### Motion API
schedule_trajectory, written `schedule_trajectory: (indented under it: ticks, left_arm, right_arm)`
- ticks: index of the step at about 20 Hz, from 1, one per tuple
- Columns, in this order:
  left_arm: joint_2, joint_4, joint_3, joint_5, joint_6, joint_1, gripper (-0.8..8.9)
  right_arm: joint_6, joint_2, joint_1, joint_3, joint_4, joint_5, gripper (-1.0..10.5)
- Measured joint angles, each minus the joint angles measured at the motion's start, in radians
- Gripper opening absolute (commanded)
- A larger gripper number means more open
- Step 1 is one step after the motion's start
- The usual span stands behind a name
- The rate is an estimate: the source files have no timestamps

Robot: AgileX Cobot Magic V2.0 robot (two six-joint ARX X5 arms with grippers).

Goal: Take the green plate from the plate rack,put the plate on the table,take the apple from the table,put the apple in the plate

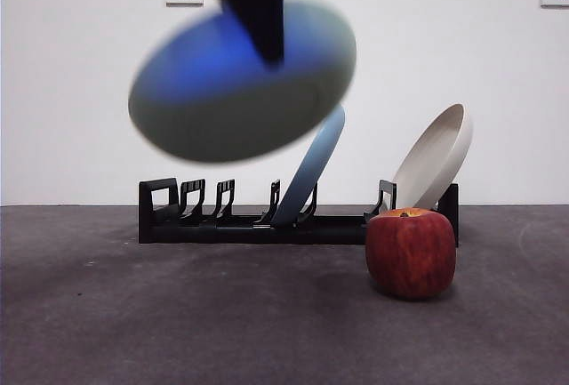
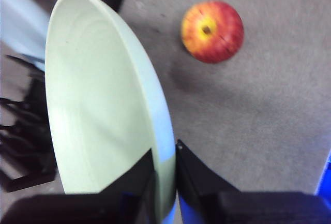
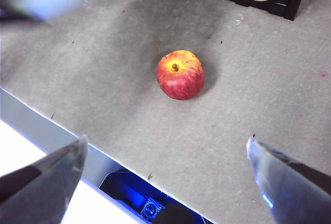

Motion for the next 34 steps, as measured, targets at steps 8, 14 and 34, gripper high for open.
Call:
schedule_trajectory:
  ticks: [8, 14, 34]
  left_arm:
    - [0.024, 0.457, -0.450, -0.101, 0.057, -0.052, -0.06]
    - [0.131, 0.625, -0.484, -0.148, 0.143, -0.052, -0.07]
    - [0.023, 0.323, -0.255, -0.080, 0.048, -0.053, 3.23]
  right_arm:
    - [0.000, 0.000, 0.000, 0.000, 0.000, 0.000, 6.6]
    - [0.000, 0.000, 0.000, 0.000, 0.000, 0.000, 6.6]
    - [0.008, 0.050, 0.021, 0.000, 0.029, 0.000, 6.6]
